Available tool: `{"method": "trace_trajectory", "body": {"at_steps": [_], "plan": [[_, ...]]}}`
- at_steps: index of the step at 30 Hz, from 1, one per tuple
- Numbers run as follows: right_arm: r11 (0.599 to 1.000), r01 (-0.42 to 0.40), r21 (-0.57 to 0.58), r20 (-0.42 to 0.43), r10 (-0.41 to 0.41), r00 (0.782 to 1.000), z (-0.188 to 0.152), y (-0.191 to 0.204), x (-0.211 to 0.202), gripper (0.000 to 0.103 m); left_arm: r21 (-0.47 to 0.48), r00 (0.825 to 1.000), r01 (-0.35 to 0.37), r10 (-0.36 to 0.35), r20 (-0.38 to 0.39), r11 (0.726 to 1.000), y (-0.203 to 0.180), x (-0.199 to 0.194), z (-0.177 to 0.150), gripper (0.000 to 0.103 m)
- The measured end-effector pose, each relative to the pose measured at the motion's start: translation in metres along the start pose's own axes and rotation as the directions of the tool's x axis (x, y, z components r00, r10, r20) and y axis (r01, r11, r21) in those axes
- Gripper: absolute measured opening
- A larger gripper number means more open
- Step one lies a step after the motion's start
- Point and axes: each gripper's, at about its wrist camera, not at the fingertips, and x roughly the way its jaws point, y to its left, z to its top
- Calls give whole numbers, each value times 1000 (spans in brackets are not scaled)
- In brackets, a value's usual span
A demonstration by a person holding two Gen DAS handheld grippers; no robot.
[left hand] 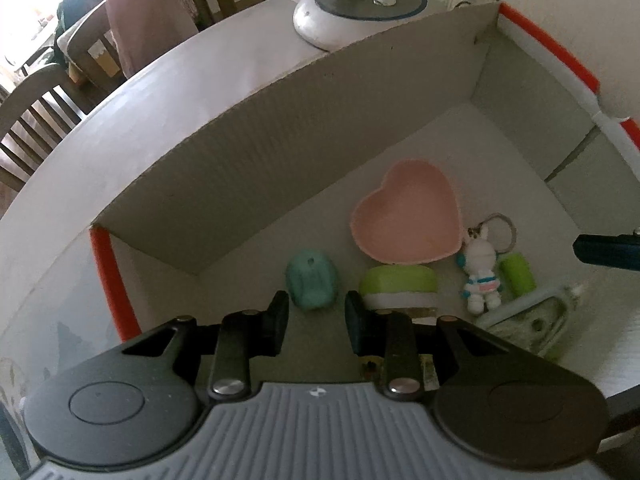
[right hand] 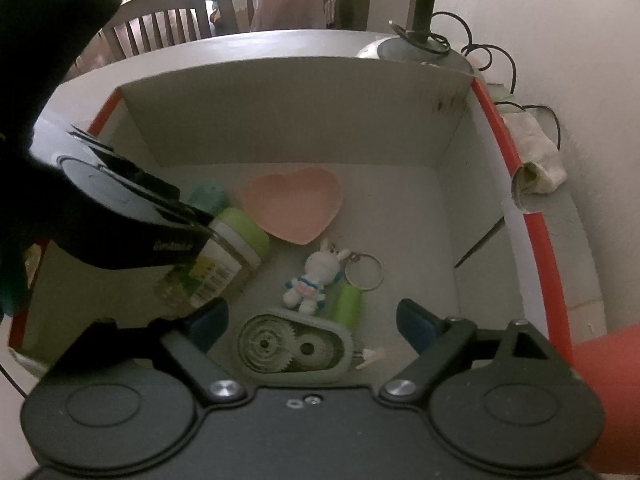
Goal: Organize rigid objects
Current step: 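Lower and release the teal ball and tape dispenser into the shoebox with both tools, then withdraw both tools from the shoebox back over the table items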
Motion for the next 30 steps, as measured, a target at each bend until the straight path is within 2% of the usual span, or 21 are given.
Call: {"method": "trace_trajectory", "body": {"at_steps": [15,23,30], "plan": [[999,-49,2,103,48,993,-5,10,-44,92,-86,990,74,-63,125,994,15,-53,-24,29],[997,-72,-4,157,71,985,-6,23,-69,92,-126,970,131,-101,222,983,27,-89,-46,30],[997,-77,8,170,75,983,-11,32,-81,93,-119,959,154,-119,257,981,34,-106,-63,30]]}}
